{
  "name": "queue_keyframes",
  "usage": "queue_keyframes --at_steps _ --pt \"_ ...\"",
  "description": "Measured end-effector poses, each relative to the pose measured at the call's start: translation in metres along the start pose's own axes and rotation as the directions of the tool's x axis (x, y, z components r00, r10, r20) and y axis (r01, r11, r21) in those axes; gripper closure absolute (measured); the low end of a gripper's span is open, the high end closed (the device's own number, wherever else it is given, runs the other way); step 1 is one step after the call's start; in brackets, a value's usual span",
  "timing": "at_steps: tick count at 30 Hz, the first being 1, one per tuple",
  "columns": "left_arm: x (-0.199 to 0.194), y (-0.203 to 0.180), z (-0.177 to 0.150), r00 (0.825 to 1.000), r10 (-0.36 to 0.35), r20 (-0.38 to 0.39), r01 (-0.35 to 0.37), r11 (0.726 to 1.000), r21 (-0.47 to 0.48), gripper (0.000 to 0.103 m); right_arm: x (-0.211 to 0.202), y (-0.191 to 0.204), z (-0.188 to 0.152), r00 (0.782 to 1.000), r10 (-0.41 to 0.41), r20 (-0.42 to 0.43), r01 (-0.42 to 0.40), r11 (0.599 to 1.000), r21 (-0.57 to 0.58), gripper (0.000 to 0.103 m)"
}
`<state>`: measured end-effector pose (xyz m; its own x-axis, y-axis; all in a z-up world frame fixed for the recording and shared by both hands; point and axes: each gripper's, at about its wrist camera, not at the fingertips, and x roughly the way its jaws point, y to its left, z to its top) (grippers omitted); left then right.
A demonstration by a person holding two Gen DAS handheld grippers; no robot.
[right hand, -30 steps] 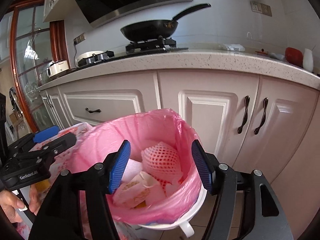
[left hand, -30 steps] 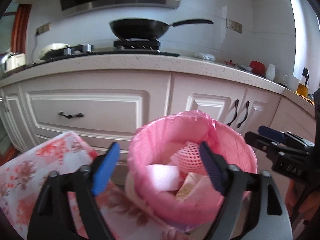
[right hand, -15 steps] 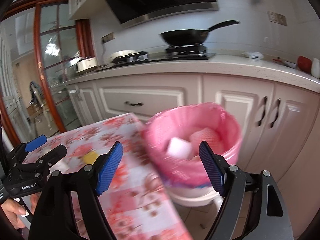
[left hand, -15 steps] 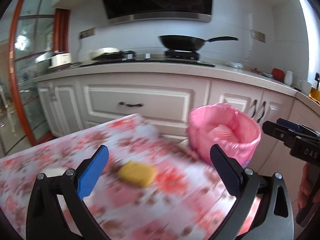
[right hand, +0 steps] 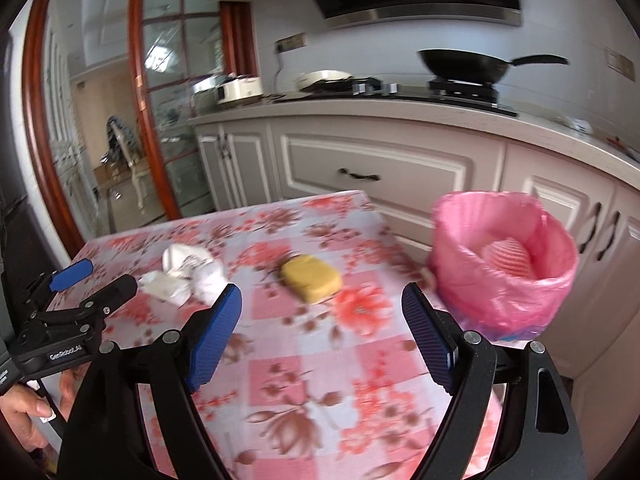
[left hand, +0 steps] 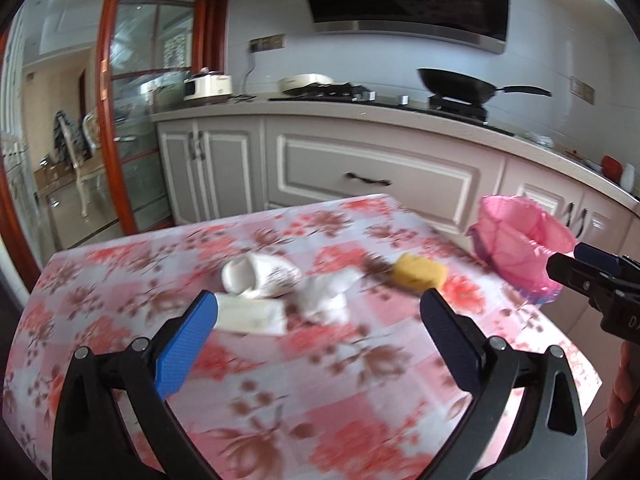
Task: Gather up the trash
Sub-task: 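Move both tools back over the table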
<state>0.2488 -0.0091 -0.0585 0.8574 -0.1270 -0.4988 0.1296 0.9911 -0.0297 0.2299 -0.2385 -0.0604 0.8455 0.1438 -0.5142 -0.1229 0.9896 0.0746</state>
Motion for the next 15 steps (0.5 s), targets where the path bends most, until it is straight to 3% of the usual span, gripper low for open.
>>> queue_keyframes --at_steps 15 --pt "0.015 0.062 -0.029 0.991 0.088 -0.098 -0.094 0.994 -0.063 0.005 0.057 0.073 -0.015 0.990 0.066 -0.124 -0.079 0.992 -0.103 0.025"
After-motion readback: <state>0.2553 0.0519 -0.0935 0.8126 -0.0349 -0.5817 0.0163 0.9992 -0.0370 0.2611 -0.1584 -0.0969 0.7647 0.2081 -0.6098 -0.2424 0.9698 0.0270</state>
